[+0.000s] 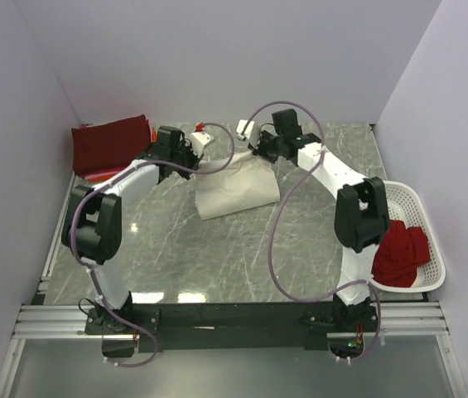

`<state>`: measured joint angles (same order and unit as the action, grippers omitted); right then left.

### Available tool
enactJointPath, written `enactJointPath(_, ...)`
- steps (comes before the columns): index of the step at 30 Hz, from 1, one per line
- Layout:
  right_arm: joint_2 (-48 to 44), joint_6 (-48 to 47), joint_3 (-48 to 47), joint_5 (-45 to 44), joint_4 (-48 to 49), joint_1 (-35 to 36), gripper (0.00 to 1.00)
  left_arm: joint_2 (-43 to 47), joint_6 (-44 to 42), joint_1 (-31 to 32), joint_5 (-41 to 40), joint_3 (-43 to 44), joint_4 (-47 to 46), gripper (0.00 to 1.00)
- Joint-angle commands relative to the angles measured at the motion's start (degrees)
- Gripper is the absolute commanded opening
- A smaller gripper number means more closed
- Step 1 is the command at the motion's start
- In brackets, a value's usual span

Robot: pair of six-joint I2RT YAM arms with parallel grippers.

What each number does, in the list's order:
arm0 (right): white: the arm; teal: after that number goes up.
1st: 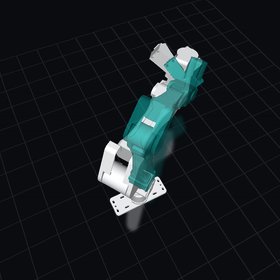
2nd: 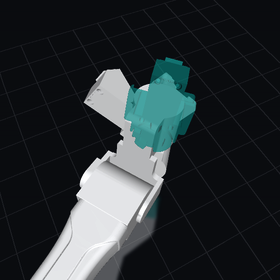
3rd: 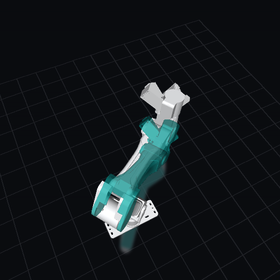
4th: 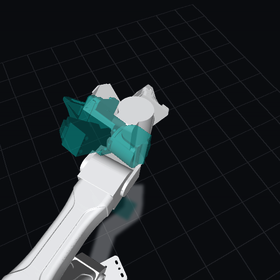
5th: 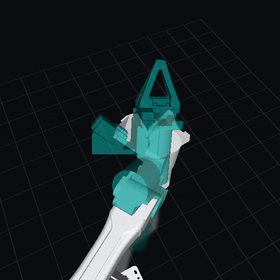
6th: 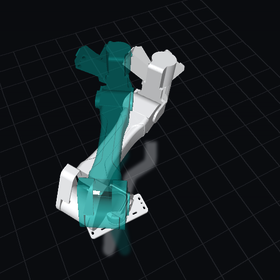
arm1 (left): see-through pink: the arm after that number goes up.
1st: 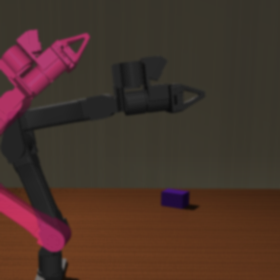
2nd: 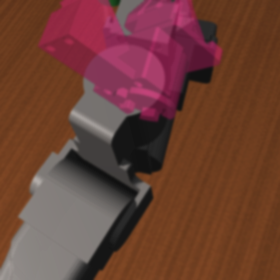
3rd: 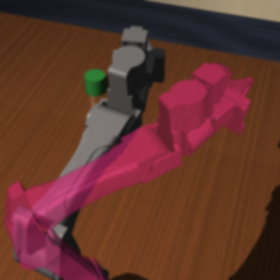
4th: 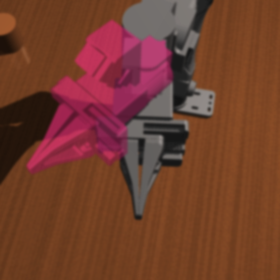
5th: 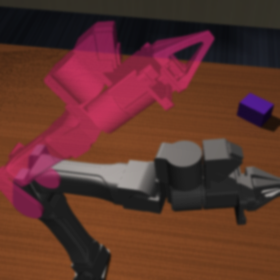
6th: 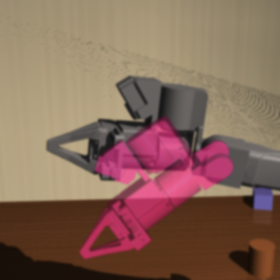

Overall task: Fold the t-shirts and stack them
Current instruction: Fold the tshirt, then neatly place the folded tshirt to the corner

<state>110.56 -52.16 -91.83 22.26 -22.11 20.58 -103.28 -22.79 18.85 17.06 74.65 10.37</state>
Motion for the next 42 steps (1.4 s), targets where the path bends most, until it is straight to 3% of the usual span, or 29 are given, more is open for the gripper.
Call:
enactJointPath(1, 4.12, 3.12, -6.07, -3.01, 3.12, -0.36, 0.0, -3.23, 1.6, -1.18, 1.05, 5.58, -2.29, 0.0)
enactJointPath(7, 10.8, 6.54, -11.87, -6.43, 6.38, -0.28, 0.0, -8.59, 5.2, -2.59, -2.64, 9.72, -3.78, 0.0)
enactJointPath(9, 13.27, 8.64, -14.42, -7.93, 7.6, 0.07, 0.0, -11.23, 7.31, -2.77, -4.39, 12.95, -2.91, 0.06)
enactJointPath(10, 13.8, 9.61, -14.69, -9.33, 9.0, 0.34, 0.14, -12.19, 8.27, -2.77, -5.88, 14.37, -1.51, 0.16)
enactJointPath(11, 14.85, 10.84, -14.6, -14.13, 13.36, 1.04, 0.25, -14.03, 11.68, -2.77, -7.9, 15.77, -0.89, 0.4)
enactJointPath(13, 15.73, 16.9, -14.69, -21.34, 19.18, 1.92, 0.7, -15.1, 15.3, -3.03, -12.74, 20.08, 1.56, 0.59)
enactJointPath(14, 16.08, 18.92, -15.74, -27.99, 21.9, 2.36, 0.78, -14.58, 18.71, -3.12, -14.32, 21.05, 1.67, 0.87)
enactJointPath(15, 16.09, 24.68, -16.53, -32.06, 23.93, 2.36, 0.81, -13.79, 21.0, -3.21, -16.77, 22.1, 1.23, 0.99)
enactJointPath(16, 15.83, 26.74, -18.71, -32.8, 22.47, 2.19, 0.82, -11.87, 22.33, -3.38, -19.93, 22.9, 2.88, 1.0)
enactJointPath(19, 10.39, 33.42, -16.3, -23.69, 16.94, -0.71, 0.82, -6.26, 28.57, -4.34, -18.13, 23.18, 6.41, 0.99)
enactJointPath(23, 0.82, 33.62, -13.47, 4.83, -3.31, -5.28, 0.77, 0.8, 40.23, -6.02, -3.06, 13.79, 6.42, 0.99)
enactJointPath(24, -0.68, 30.92, -12.07, 17.43, -6.42, -6.94, 0.75, 1.59, 42.02, -6.28, 0.57, 9.68, 5.81, 1.0)
enactJointPath(25, -2.35, 29.94, -7.7, 20.51, -8.72, -7.3, 0.75, 2.29, 43.86, -6.89, 3.22, 7.55, 5.19, 0.99)
enactJointPath(27, -8.41, 29.49, -1.8, 23.87, -10.32, -7.57, 0.74, 2.21, 48.09, -7.07, 8.68, 2.53, 2.82, 0.97)
enactJointPath(30, -17.03, 29.57, 8.67, 26.69, -9.62, -7.57, 0.74, 0.2, 52.04, -7.16, 8.35, -0.21, 1.41, 0.89)
enactJointPath(37, -29.25, 29.66, 21.58, 27.49, -9.01, -8.27, 0.74, -10.69, 56.0, -7.16, 7.21, 3.74, 1.76, 0.82)
enactJointPath(42, -30.5, 30.8, 24.6, 30.12, -7.16, -9.41, 0.74, -17.38, 57.68, -7.25, 2.36, 9.8, 6.67, 0.81)
